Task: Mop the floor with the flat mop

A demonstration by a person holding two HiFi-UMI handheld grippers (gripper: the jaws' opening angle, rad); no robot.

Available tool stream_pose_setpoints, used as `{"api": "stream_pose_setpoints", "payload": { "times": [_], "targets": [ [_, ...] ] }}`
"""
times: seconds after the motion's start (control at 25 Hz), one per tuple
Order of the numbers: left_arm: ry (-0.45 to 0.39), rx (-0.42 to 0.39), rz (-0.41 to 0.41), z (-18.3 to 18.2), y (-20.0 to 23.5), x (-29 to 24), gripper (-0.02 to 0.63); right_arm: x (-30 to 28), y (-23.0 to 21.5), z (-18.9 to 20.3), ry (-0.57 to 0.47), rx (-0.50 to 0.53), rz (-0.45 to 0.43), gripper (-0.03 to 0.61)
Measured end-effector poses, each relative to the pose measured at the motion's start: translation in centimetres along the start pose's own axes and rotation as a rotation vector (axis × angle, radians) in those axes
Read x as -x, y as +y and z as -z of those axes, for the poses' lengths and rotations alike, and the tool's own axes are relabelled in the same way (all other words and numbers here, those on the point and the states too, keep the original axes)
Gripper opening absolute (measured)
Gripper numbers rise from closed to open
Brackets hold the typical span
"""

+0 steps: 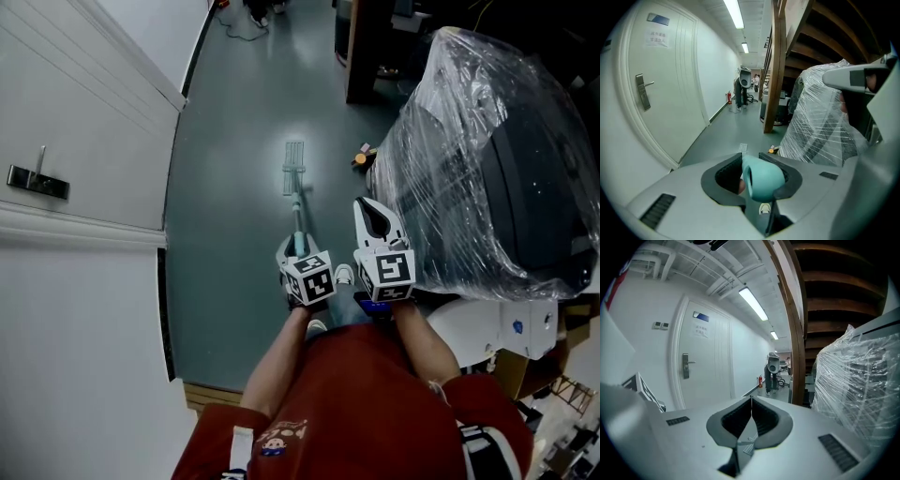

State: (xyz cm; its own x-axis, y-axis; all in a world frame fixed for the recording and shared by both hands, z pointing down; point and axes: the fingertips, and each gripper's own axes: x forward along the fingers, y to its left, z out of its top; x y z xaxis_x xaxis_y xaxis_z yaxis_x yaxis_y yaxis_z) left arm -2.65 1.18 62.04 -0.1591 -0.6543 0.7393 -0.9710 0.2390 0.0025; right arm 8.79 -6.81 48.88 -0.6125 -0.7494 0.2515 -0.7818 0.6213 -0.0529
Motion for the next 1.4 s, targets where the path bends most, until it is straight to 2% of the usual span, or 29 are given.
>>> {"api": "stream_pose_setpoints", "payload": {
  "times": [0.48, 0.68, 1.04, 1.4],
  "targets": [
    [-0.002, 0.052, -0.047, -6.8, -2.6, -6.2, 0.123, -7.1, -6.7, -2.0, -0.017, 0.0, -0.06, 0.018],
    [-0.003, 0.057, -0.056, -8.8, -3.3, -8.2, 0.123, -9.3, -8.6, -2.7, -0.012, 0.004, -0.052, 0.018],
    [-0.017, 0.057, -0.054, -13.4, -1.6, -13.0, 0.121, -15.2, -10.0, -3.1, 0.009, 0.007, -0.025, 0.018],
    [-0.022, 0.045, -0.031, -18.7, 1.7, -17.4, 0.121, -23.5, -9.2, -6.0, 0.001, 0.025, -0.025, 0.018]
  ]
}}
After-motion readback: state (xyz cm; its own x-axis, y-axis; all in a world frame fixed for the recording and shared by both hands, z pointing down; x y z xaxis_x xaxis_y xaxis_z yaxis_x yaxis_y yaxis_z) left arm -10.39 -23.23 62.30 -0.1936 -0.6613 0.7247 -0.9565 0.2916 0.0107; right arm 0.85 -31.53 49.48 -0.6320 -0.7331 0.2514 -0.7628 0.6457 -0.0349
